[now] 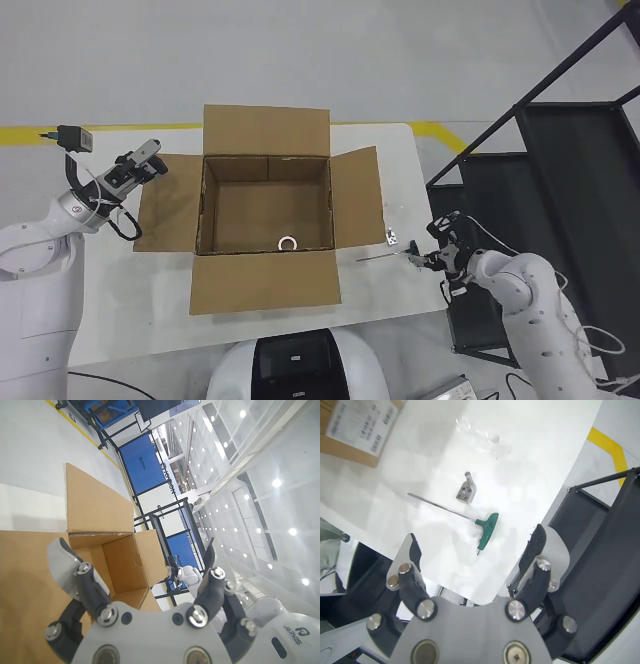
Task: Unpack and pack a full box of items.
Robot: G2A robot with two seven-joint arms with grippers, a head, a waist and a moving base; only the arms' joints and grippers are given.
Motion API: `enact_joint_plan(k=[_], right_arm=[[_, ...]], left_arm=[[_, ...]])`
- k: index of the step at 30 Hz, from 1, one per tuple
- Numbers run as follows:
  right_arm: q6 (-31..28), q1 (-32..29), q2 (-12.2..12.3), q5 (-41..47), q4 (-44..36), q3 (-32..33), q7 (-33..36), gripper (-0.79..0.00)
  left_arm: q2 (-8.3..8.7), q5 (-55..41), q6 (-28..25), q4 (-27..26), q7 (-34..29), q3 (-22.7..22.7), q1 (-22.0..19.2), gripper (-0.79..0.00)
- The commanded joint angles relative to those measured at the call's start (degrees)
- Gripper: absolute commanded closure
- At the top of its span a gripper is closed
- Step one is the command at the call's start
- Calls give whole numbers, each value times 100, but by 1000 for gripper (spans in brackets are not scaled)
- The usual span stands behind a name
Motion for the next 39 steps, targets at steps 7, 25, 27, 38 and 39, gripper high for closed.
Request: enact_joint_plan(k=[7, 25, 27, 38, 39], right_arm=[[302, 304, -20, -753, 610, -564, -452, -785], [1085, 769, -81, -1108, 1461, -1185, -802, -566], [1121, 811, -86, -1079, 1526, -1218, -788, -471], [1278, 846, -76, -1012, 1528, -1235, -756, 0], [1315, 840, -73, -1018, 1508, -1219, -767, 0]], left_arm=[[0, 0, 0, 0, 0, 0, 0, -785], [0, 0, 0, 0, 0, 0, 0, -785], [0, 0, 0, 0, 0, 0, 0, -785], [0, 0, 0, 0, 0, 0, 0, -785], [0, 0, 0, 0, 0, 0, 0, -785]])
